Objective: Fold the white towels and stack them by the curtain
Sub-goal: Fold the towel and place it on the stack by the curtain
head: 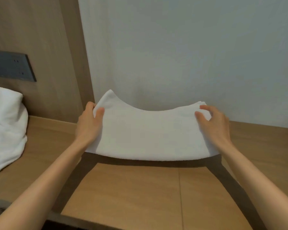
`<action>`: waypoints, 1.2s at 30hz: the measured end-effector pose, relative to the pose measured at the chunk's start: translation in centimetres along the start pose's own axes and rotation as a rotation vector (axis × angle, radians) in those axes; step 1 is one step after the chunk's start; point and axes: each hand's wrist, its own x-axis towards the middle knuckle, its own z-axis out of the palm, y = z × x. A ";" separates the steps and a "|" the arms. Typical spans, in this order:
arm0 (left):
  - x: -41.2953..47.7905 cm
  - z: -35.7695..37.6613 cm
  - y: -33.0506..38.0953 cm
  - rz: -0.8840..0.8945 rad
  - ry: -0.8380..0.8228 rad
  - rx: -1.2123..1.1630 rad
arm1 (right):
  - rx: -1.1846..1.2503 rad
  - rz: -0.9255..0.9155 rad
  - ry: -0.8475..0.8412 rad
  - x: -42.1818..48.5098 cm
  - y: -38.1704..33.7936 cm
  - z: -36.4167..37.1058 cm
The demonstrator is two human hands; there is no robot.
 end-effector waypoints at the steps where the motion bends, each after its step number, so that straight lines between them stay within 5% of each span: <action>1: 0.8 -0.2 -0.5 -0.002 0.010 -0.017 | 0.023 0.007 -0.001 0.5 -0.2 0.7; 14: 4.8 -6.0 1.1 -0.190 0.017 -0.133 | 0.074 0.095 -0.141 6.1 -7.5 2.8; 23: 2.5 -14.1 7.7 -0.469 0.169 -0.009 | 0.129 0.067 -0.310 8.3 -15.4 -0.8; 36: -3.4 -24.4 8.3 -0.559 0.373 -0.010 | 0.272 -0.068 -0.540 4.6 -23.0 3.5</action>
